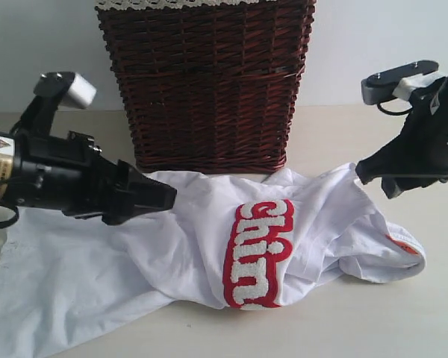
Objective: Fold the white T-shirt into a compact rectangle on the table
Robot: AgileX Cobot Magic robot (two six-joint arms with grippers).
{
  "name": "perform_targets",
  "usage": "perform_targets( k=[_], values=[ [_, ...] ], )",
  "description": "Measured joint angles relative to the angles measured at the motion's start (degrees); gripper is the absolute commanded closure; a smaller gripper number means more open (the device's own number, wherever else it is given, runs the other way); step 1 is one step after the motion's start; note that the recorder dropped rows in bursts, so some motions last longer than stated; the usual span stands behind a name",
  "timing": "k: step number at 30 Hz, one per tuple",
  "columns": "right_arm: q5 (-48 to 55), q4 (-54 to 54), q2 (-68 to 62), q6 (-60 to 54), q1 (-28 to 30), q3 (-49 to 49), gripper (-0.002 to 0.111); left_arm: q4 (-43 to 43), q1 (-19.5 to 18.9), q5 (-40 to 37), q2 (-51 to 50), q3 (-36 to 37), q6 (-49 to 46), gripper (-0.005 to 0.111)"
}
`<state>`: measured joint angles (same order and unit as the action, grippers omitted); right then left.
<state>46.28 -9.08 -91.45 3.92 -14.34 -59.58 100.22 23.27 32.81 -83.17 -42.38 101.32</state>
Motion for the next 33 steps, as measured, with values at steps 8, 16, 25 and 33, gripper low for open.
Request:
perform_targets(
  k=[8,16,25,33],
  values=[
    [-2.76,4.54,-9.67,-6.11,0.02,-0.44,0.063,0.11,4.36,-2.35,-0.24,0.59,-0.37,0.047],
    [-6.96,9.58,-13.56,-11.22,0.02,-2.91,0.108,-0.05,5.65,1.31,-0.63,3.28,-3.44,0.047],
    [-4.60,10.65,-9.50,-13.70,0.02,-7.15,0.108,-0.05,17.63,-2.52,-4.30,3.07,-11.90,0.047],
    [0.59,19.15,-3.00,-19.08,0.11,-11.06,0.108,0.07,31.38,-11.01,-7.59,-4.30,-15.42,0.047]
  ],
)
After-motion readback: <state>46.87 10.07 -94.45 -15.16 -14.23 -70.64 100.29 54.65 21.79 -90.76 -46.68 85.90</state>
